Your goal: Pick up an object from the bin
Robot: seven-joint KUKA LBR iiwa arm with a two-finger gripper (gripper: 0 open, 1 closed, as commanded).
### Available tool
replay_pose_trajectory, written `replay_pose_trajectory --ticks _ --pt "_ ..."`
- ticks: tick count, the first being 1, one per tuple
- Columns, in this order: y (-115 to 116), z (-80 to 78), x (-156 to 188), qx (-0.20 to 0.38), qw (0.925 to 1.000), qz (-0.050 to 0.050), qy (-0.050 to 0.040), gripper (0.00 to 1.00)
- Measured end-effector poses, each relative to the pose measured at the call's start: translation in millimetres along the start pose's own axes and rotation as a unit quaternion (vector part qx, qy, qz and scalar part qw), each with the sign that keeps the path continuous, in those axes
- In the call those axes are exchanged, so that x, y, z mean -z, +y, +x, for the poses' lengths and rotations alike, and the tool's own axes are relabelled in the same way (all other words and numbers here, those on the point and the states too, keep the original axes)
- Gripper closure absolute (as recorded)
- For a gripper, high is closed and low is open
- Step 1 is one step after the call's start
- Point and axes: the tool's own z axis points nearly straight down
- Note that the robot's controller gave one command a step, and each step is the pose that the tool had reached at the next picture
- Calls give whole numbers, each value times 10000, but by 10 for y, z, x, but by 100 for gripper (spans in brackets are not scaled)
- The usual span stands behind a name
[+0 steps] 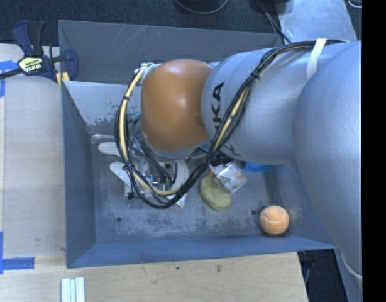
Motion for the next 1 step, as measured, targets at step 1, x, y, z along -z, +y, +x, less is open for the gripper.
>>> replay_pose_trajectory --ticks 1 --pt "-21 -243 -249 1037 9946 -25 -66 0"
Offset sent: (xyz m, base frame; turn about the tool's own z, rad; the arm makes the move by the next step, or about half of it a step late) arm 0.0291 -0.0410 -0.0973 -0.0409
